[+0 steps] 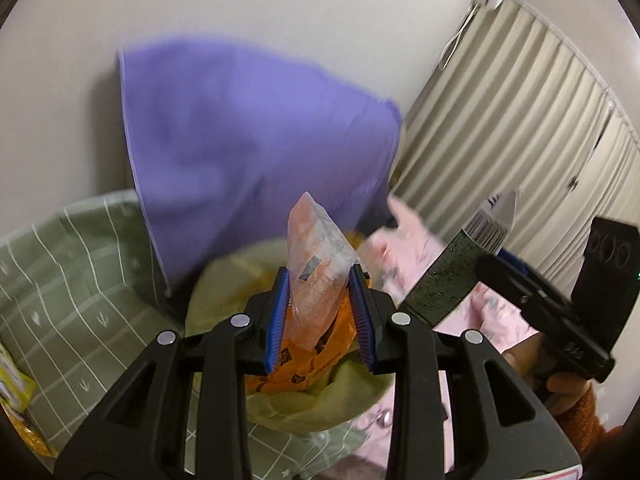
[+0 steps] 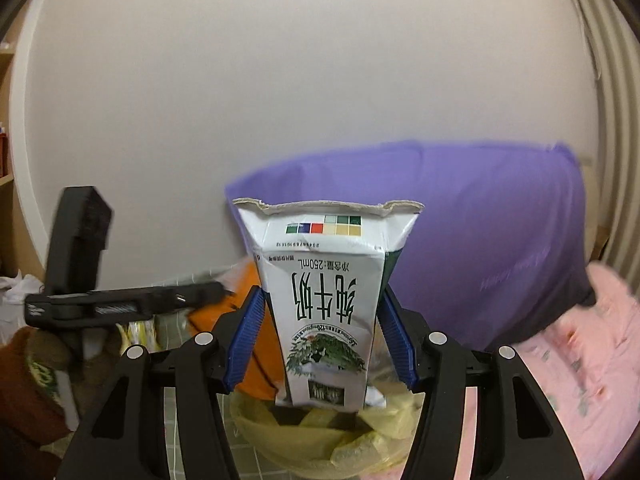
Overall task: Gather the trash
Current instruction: 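Carry the orange bag and milk carton over the yellow trash bag, then open both tools to drop the bag and carton into the trash bag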
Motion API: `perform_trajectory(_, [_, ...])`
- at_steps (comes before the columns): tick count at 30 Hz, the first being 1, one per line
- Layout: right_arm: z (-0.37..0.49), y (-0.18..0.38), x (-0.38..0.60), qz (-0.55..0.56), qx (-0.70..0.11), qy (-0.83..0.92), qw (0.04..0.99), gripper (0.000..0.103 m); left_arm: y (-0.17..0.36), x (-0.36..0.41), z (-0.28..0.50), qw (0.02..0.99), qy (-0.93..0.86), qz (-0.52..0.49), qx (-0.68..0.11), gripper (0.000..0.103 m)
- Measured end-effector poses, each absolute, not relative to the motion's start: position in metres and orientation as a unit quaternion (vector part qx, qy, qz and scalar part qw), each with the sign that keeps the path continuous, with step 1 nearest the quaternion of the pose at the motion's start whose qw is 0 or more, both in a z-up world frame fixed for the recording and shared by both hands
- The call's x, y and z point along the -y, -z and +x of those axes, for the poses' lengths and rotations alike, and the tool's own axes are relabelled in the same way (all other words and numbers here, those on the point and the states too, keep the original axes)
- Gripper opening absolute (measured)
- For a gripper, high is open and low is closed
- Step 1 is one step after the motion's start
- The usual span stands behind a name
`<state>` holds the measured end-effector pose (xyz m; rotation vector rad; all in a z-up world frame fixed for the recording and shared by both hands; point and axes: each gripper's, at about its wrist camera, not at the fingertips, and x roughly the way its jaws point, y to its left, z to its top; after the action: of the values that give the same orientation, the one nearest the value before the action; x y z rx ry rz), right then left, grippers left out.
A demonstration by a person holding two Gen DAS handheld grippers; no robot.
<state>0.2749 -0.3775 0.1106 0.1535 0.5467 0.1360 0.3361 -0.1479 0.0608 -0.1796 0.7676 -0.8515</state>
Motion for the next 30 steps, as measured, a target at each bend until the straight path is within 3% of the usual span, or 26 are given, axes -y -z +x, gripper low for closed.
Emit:
perform_trajectory(12, [0.328,-0.029,0.377,0.081,-0.341,-0.085,0.933,0.052,0.021,0.170,0.347,0.834,0.357,-0.014,-0.421,0.027])
perform_trajectory(30, [0.313,0.000,0.375,0.052,-0.376,-0.070,0.923,0.052,0.028,0.185,0.352,0.837,0.357,0.020,-0.415,0.027])
